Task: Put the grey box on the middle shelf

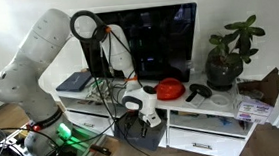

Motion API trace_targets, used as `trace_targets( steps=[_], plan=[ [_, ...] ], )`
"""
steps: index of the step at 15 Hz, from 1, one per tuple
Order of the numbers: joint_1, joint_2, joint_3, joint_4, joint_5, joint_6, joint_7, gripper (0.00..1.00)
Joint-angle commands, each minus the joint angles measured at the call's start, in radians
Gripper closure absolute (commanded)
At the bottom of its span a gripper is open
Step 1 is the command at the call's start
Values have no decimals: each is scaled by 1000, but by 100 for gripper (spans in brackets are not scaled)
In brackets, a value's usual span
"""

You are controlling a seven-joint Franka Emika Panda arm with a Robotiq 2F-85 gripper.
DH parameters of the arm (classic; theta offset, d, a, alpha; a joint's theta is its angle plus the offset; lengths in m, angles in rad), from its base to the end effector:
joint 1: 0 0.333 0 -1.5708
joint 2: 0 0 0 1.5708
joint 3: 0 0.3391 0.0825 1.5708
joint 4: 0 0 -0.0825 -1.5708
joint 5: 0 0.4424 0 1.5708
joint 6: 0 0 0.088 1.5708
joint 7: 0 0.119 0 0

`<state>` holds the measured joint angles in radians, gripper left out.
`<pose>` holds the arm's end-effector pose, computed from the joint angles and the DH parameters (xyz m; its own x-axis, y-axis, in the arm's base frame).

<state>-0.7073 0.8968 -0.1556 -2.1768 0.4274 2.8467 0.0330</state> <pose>0.2853 -0.3997 -0.0832 0.2822 -0.9436 -0.1731 -0.9501 -0.2998 0.0856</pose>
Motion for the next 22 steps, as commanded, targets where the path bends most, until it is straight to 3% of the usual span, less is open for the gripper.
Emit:
trace_targets(
  steps=[1,6,12,17,22],
  plan=[
    [7,0,31,16,-26,3,4,99],
    [37,-8,33,-15,-81,21,-35,99],
    [121,-16,2,-54,-157,16,-40,99],
    [179,-10,-35,-58,-152,5,-4,99],
    [139,-17,12,-62,-129,33,-33,99]
  ],
)
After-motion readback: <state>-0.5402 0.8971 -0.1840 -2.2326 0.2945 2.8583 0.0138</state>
